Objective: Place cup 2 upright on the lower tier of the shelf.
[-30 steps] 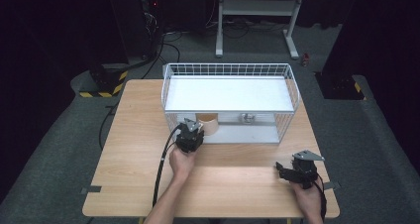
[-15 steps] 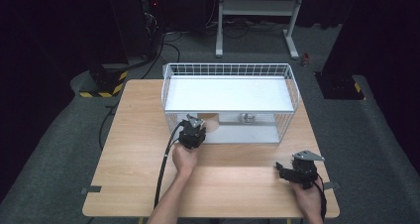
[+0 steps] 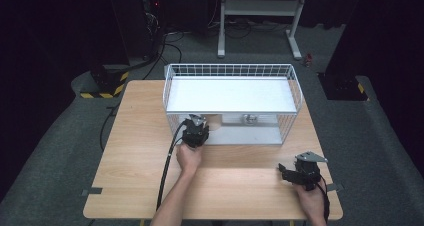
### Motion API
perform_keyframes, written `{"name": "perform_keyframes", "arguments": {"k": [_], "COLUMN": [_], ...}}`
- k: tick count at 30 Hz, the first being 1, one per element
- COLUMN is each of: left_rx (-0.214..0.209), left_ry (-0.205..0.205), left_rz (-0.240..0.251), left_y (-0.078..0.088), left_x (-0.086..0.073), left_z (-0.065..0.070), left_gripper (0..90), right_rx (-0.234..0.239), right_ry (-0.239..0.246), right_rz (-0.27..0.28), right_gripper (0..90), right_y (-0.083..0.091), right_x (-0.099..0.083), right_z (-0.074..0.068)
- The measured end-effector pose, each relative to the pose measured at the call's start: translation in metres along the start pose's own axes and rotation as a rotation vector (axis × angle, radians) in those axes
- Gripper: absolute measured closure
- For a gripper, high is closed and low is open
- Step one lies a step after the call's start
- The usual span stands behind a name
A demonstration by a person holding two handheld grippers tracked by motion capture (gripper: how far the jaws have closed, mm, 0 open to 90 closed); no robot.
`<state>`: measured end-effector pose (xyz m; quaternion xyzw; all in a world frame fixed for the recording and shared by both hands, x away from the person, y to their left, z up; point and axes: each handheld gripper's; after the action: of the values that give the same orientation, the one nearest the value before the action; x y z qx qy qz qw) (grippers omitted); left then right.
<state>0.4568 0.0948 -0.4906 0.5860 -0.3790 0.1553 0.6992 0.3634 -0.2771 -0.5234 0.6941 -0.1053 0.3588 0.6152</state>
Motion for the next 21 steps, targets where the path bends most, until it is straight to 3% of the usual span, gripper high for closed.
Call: {"name": "perform_keyframes", "arguments": {"k": [8, 16, 21], "left_rx": [-0.006, -0.039, -0.068], "left_ry": [-0.003, 0.005, 0.012], "left_rz": [-0.006, -0.007, 0.006], "left_y": [-0.0051, -0.004, 0.0019], "left_x": [0.0058, 0.0071, 0.0094], "left_z": [0.0021, -0.0002, 0.0026], "left_gripper": [77.2, 73.0, 57.9], "right_rx": [-0.001, -0.001, -0.001], "right_ry": [-0.003, -0.002, -0.003], "right_rz": [-0.001, -0.001, -0.001], "right_gripper": [21.8, 21.8, 21.8], "right_y": [0.0003, 0.0002, 0.0003], "right_x": [-0.0004, -0.0003, -0.0004], "right_z": [-0.0003, -0.0003, -0.0004]}}
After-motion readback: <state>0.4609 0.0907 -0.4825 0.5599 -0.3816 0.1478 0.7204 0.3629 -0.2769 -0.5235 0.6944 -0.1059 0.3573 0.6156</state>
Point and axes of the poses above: each handheld gripper's, and its own axes: y roughly backward along the jaws, x roughly out of its top, z roughly to its right, and after that the axes turned 7 degrees about -z, right-handed
